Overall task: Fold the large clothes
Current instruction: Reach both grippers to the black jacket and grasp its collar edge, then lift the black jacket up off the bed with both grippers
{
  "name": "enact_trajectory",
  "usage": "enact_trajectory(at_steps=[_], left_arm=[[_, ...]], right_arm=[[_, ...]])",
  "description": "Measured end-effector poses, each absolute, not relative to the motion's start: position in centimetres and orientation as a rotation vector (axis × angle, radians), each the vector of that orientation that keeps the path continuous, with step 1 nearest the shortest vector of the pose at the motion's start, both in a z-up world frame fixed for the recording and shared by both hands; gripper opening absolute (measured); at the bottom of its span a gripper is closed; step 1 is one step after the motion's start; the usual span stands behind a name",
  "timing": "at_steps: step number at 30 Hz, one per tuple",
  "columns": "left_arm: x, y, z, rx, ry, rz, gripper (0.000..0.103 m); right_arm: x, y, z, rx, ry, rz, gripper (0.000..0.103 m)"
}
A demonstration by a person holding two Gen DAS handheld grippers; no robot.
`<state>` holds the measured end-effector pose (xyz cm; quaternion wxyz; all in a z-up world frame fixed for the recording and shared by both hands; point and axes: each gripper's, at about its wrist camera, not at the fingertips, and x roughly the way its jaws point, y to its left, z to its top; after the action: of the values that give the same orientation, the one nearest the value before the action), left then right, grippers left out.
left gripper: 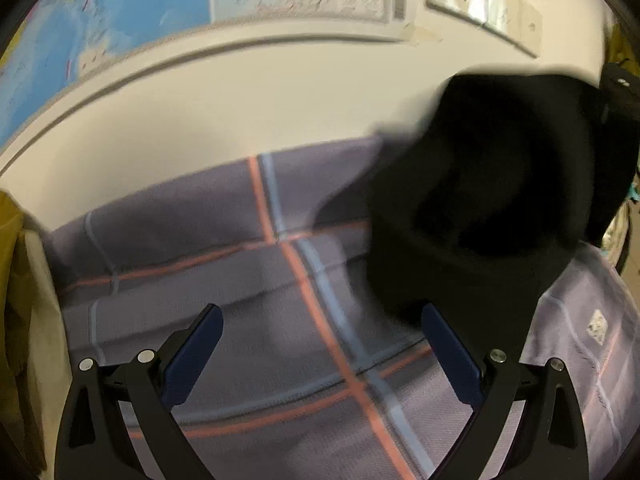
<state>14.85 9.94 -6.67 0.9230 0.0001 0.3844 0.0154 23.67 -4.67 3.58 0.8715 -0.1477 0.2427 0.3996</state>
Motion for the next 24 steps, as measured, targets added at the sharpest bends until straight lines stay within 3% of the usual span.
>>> enact_trajectory(at_steps=[7,15,22,23,24], left_arm=[[16.4,5.7,-4.3,0.108,0.630,-0.228,0.096],[18.5,1.4,-5.6,0.178,0.624,-0.518,0.096],[15.0,-0.9,-5.7,0.301,0.600,-0.595,0.096],[15.7,-1.8,-5.8,0.318,0.615,-0.559,0.095],[16.6,-2.2,-6.5,0.317,0.645,-0.528,0.081]], right_arm=[[22.4,-12.4,8.5,-0.225,0.387,0.673,0.005],[22.6,-15.2,8.8,-0.128,0.391,0.659,0.005],[22.5,-15.2,8.6,-0.105,0.392,0.673,0.005],[22.5,-15.1,8.6,-0.104,0.389,0.672,0.005],[22.5,-15.2,8.6,-0.095,0.391,0.674,0.005]])
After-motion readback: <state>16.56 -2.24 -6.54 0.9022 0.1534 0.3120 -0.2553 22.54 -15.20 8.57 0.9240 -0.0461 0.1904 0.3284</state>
